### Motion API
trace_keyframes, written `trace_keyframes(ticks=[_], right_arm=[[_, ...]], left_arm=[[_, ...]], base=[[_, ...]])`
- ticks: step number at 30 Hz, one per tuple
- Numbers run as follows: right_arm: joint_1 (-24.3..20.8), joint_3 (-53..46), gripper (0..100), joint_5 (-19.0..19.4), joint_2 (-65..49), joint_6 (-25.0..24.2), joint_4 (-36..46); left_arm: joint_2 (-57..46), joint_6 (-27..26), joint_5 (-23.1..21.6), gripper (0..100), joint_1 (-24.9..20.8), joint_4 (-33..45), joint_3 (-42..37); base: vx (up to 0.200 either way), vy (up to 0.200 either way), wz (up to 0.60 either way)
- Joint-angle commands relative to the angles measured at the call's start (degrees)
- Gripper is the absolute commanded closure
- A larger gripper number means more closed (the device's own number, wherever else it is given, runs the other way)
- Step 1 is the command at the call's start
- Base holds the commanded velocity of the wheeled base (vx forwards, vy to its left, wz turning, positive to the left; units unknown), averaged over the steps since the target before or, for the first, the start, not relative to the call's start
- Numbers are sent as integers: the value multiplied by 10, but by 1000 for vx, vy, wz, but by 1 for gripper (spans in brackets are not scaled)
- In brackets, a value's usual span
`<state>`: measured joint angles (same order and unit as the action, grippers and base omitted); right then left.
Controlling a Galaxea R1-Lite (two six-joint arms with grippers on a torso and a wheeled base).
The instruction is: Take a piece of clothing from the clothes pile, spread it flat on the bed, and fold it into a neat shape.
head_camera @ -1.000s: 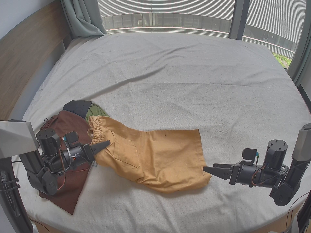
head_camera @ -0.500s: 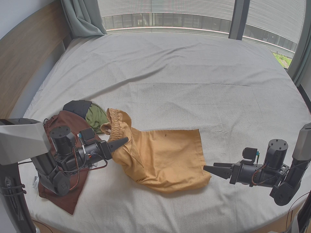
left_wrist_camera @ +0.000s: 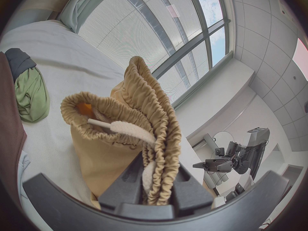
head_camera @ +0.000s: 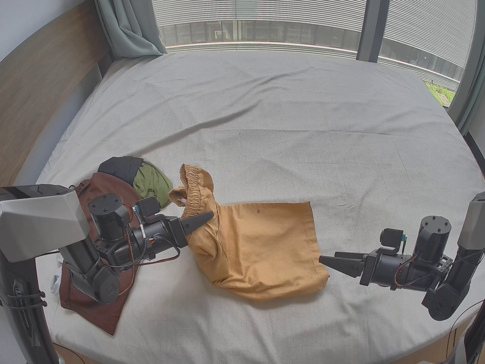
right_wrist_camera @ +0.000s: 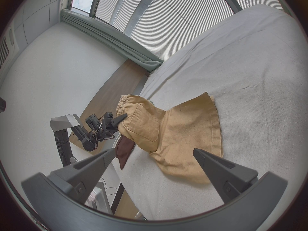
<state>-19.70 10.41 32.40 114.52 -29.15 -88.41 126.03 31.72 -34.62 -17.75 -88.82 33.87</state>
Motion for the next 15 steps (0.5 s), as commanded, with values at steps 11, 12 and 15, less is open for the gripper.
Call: trace_keyframes(ticks=[11, 12, 15], right_arm=[[19, 10, 0, 3, -23, -4, 1], [22, 11, 0, 3, -25, -5, 1], [23, 14, 0, 3, -25, -5, 0]], left_arm=[[35, 9, 9, 100, -50, 1, 51], [38, 9, 9, 100, -54, 1, 52], [44, 13, 10, 100, -69, 1, 63]], base=[[0, 0, 0], [0, 0, 0], [0, 0, 0]])
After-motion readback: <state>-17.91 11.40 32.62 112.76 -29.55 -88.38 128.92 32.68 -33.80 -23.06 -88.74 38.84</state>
